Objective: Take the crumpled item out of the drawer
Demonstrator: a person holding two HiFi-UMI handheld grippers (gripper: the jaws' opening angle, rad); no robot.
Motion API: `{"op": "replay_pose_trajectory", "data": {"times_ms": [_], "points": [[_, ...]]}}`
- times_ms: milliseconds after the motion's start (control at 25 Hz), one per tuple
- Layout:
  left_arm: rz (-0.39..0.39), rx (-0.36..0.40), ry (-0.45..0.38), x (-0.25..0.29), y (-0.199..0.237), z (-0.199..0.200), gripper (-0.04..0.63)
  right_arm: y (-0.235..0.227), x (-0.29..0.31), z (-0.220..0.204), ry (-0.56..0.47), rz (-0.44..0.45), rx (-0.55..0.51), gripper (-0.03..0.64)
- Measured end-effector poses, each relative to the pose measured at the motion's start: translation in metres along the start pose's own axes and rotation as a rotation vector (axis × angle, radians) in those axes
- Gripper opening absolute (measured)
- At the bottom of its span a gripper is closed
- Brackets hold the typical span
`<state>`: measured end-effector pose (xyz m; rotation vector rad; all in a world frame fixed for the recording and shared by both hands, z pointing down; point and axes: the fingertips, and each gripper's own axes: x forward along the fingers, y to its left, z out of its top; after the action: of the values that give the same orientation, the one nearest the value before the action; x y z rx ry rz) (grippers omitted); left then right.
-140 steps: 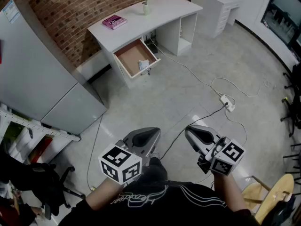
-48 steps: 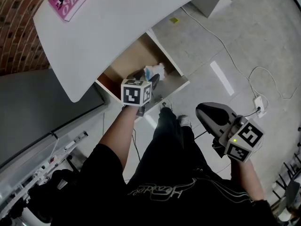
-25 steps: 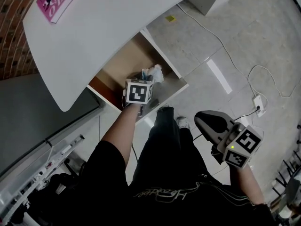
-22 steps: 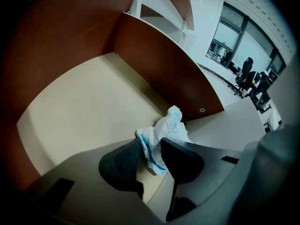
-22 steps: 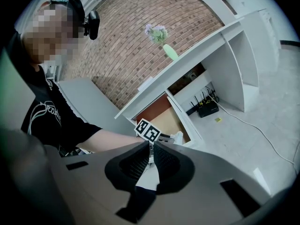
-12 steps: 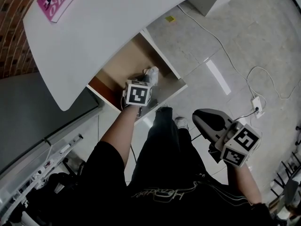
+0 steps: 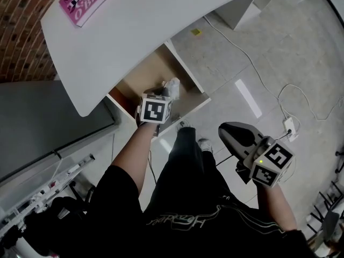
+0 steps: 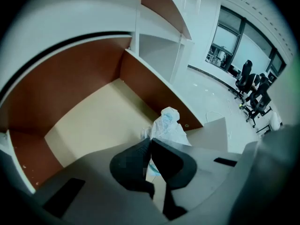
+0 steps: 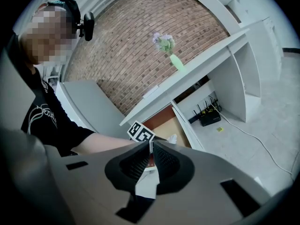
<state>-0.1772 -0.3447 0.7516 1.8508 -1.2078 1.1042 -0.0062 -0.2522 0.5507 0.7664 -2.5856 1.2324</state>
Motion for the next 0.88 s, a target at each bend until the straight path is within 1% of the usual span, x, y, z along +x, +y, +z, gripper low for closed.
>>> {"op": "replay_pose_trajectory", "data": {"times_ms": [120, 240, 360, 440, 560, 720, 800, 880], "points": [[-0.012, -0.029, -0.047, -0.035, -0.007, 0.013, 0.025, 0.015, -0.014, 0.011, -0.01, 0.001, -0.046, 0.057], [-0.013, -0.075, -0.087, -0.076, -0.018, 0.021, 0.025, 0.041, -0.029, 0.029, -0.066, 0.023, -0.056, 0.057], [-0.021, -0.112, -0.14, -0.119, -0.036, 0.027, 0.025, 0.064, -0.049, 0.035, -0.085, 0.035, -0.085, 0.057], [-0.04, -0.131, -0.18, -0.148, -0.048, 0.031, 0.025, 0.075, -0.062, 0.036, -0.075, 0.036, -0.114, 0.057], [-0.094, -0.171, -0.232, -0.195, -0.07, 0.033, 0.025, 0.096, -0.082, 0.041, -0.069, 0.046, -0.162, 0.057], [-0.128, -0.183, -0.291, -0.264, -0.101, 0.032, 0.025, 0.131, -0.111, 0.055, -0.076, 0.062, -0.222, 0.057], [-0.143, -0.201, -0.331, -0.3, -0.117, 0.035, 0.025, 0.15, -0.126, 0.063, -0.083, 0.073, -0.237, 0.057], [-0.148, -0.2, -0.37, -0.335, -0.132, 0.04, 0.025, 0.165, -0.141, 0.072, -0.099, 0.082, -0.266, 0.057]]}}
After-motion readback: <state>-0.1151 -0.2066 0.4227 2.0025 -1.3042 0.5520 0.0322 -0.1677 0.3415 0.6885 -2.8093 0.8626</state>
